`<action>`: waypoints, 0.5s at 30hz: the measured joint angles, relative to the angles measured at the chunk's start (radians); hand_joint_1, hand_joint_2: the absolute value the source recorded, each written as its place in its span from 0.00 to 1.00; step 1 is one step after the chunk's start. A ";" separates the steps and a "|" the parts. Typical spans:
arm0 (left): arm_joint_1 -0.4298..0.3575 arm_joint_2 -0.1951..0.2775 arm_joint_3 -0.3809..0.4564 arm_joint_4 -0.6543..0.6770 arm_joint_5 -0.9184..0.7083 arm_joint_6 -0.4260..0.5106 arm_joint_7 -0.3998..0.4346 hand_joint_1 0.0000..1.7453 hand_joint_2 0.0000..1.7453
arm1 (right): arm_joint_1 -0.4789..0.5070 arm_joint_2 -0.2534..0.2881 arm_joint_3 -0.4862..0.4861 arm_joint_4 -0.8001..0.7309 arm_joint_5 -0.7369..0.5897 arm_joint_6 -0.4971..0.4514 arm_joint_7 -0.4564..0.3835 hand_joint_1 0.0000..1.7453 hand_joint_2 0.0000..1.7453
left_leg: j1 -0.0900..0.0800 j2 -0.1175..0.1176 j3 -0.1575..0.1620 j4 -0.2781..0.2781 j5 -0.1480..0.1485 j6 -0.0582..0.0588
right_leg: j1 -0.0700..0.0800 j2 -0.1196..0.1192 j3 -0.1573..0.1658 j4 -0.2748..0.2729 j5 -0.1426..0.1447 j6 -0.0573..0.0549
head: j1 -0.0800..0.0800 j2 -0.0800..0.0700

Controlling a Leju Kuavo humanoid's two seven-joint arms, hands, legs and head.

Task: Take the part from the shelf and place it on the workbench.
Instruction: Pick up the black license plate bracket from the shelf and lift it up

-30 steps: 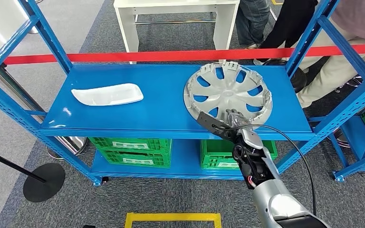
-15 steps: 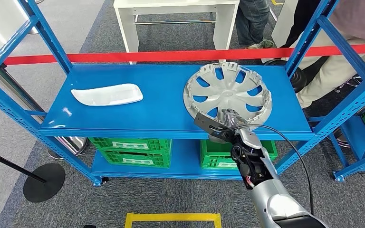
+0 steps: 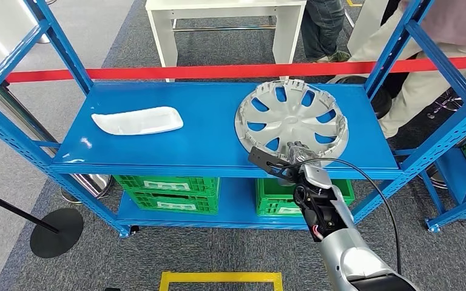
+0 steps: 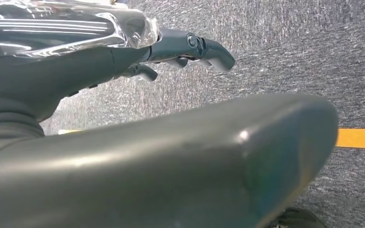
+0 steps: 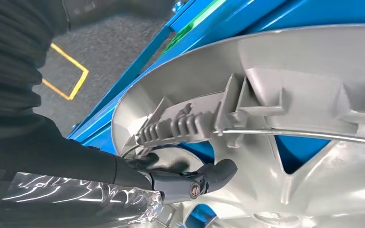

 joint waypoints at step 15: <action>0.000 -0.003 0.052 0.000 0.025 0.002 -0.019 0.00 0.00 | 0.010 -0.007 0.065 0.002 0.109 -0.016 0.051 0.68 1.00 | 0.000 0.000 0.000 0.000 0.000 0.000 | 0.000 0.000 0.000 0.000 0.000 0.000 | 0.000 0.000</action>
